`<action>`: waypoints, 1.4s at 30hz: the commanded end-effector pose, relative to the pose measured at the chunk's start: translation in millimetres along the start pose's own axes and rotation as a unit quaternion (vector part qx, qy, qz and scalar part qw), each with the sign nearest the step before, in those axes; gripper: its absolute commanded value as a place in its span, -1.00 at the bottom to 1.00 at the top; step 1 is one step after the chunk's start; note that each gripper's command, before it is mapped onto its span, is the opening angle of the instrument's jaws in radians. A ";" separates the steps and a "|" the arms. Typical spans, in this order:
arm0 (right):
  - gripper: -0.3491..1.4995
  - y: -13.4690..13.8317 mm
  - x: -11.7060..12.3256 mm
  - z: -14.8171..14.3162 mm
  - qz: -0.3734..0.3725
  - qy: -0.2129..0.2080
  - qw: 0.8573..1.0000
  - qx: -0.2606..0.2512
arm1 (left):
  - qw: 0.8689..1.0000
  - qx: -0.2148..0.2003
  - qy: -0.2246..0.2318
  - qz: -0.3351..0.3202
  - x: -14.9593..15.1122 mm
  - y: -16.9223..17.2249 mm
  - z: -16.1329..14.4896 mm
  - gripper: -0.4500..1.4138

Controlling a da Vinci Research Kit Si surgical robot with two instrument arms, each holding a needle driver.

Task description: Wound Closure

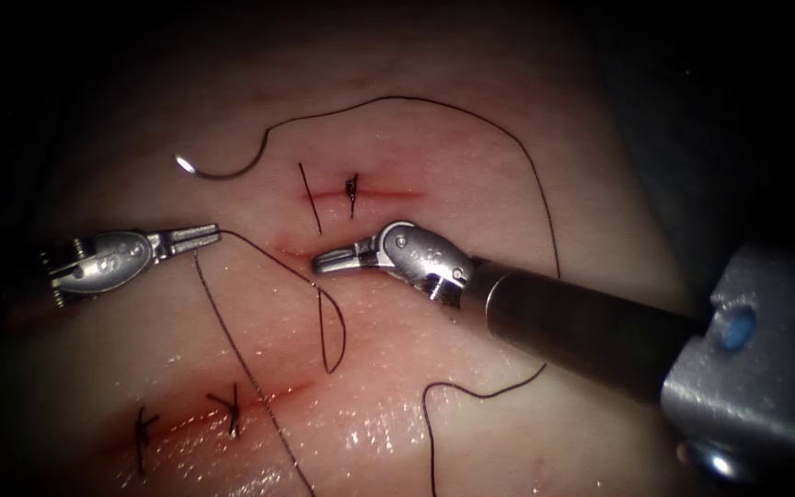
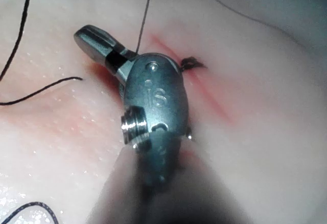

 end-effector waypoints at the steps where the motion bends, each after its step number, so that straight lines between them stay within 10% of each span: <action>1: -1.00 0.2 0.1 1.5 0.001 0.017 1.000 0.007 | 1.000 0.003 0.001 -0.002 -1.1 -0.7 1.1 -1.00; 20: -1.00 -0.7 3.8 5.5 0.045 0.118 0.992 -0.009 | 0.999 0.027 0.003 -0.027 -5.2 -1.2 4.8 -1.00; 35: -1.00 1.5 6.4 6.1 0.067 0.168 0.975 -0.132 | 1.000 0.017 -0.010 -0.017 -6.5 2.5 7.3 -1.00; 42: 0.49 1.7 6.0 6.7 0.036 0.123 0.967 -0.220 | 1.000 0.003 -0.022 -0.011 -5.0 5.6 8.4 -1.00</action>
